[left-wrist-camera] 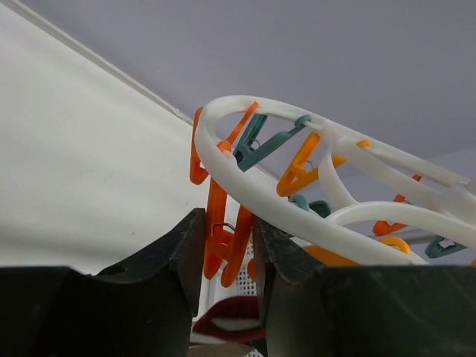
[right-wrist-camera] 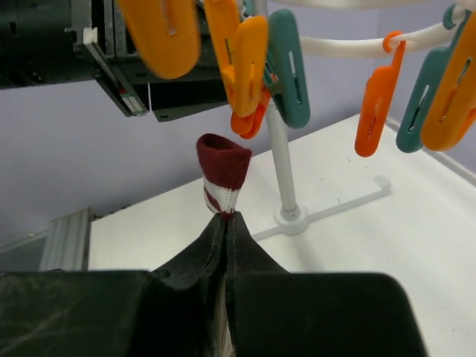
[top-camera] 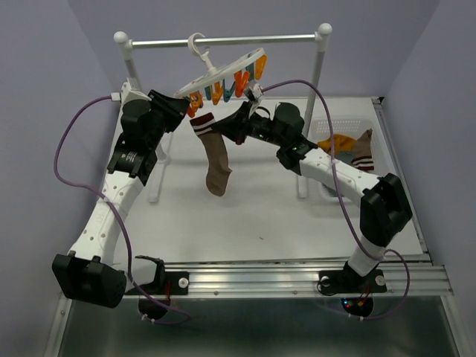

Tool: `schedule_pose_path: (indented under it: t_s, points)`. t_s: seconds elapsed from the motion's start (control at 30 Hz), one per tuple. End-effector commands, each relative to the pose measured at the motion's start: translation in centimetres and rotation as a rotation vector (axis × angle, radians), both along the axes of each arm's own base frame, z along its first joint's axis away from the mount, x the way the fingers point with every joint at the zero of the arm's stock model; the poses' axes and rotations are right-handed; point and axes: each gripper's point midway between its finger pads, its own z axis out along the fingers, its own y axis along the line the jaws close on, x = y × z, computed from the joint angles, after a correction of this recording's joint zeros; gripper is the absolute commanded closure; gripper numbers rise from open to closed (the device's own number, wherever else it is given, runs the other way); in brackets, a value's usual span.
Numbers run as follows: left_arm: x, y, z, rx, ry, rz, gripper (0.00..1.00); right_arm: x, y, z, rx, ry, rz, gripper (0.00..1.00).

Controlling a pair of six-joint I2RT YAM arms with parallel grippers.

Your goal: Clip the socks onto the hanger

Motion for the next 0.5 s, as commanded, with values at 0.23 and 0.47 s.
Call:
schedule_pose_path:
  t_s: [0.23,0.47]
  points:
    - [-0.4,-1.3,1.4,0.011,-0.063,-0.092,1.00,-2.2,-0.6,2.7,0.099,0.163,0.357,0.99]
    - [-0.6,-1.5,1.8,0.012,-0.075,-0.106,1.00,-1.8,-0.7,2.4,0.115,0.191,0.413,0.99]
